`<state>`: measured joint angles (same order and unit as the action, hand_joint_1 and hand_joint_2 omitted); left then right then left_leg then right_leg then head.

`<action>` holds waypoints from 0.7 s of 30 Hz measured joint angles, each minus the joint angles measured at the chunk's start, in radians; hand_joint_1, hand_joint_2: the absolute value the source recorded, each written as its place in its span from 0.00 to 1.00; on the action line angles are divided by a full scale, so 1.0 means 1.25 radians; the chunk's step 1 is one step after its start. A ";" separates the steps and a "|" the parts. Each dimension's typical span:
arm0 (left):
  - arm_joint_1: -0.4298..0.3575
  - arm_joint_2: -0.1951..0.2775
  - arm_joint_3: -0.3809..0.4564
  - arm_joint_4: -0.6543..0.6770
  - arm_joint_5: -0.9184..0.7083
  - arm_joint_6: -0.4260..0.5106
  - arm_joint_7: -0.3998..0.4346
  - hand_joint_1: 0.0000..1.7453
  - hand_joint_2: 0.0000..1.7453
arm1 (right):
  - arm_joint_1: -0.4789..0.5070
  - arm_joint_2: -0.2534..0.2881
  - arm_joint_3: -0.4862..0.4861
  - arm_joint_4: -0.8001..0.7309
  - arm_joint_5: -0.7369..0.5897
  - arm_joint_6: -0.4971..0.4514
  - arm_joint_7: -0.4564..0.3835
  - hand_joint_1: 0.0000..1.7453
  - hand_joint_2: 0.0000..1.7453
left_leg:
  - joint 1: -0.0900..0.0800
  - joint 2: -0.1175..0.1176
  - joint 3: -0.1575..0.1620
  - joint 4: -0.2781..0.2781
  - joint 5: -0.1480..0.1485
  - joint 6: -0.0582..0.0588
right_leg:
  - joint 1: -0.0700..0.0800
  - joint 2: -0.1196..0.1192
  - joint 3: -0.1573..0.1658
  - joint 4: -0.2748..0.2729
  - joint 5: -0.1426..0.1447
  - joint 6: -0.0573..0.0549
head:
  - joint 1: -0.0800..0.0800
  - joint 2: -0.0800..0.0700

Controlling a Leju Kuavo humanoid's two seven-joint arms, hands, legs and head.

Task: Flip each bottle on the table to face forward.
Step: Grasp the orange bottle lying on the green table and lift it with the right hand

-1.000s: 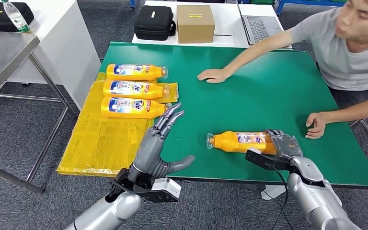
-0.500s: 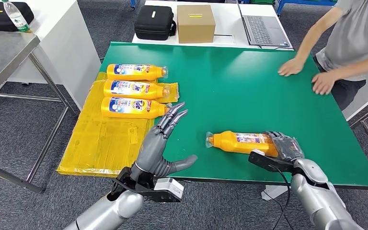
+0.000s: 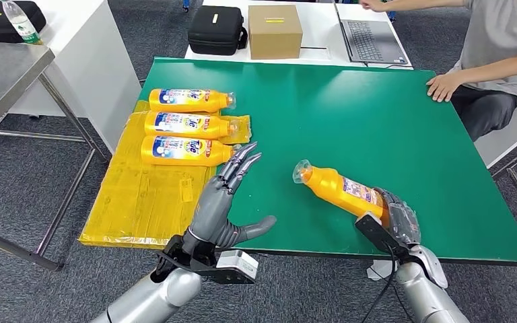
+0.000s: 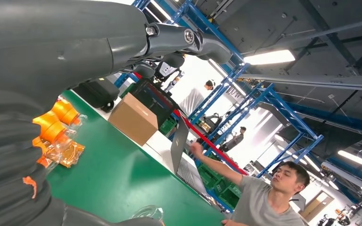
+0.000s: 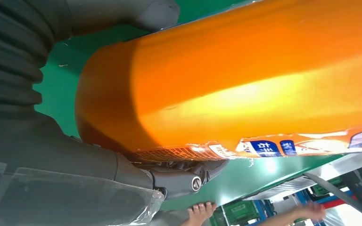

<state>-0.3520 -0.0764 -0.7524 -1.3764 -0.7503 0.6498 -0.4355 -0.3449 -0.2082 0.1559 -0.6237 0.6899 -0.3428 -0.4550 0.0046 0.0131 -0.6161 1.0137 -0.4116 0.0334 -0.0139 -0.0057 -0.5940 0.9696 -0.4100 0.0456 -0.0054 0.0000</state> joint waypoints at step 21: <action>0.045 -0.069 0.132 0.042 0.379 0.041 -0.205 0.00 1.00 | 0.071 0.072 -0.021 -0.049 -0.351 -0.129 -0.190 1.00 1.00 | 0.000 -0.001 -0.006 0.000 0.000 0.000 | 0.000 -0.001 -0.006 0.000 0.000 0.000 | 0.000 0.000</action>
<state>-0.2955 -0.1625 -0.5873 -1.3234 -0.2763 0.7007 -0.6919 -0.2559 -0.1177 0.1300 -0.6849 0.2510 -0.5042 -0.6922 0.0045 0.0118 -0.6242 1.0137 -0.4116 0.0333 -0.0140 -0.0071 -0.6009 0.9702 -0.4102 0.0458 -0.0055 0.0000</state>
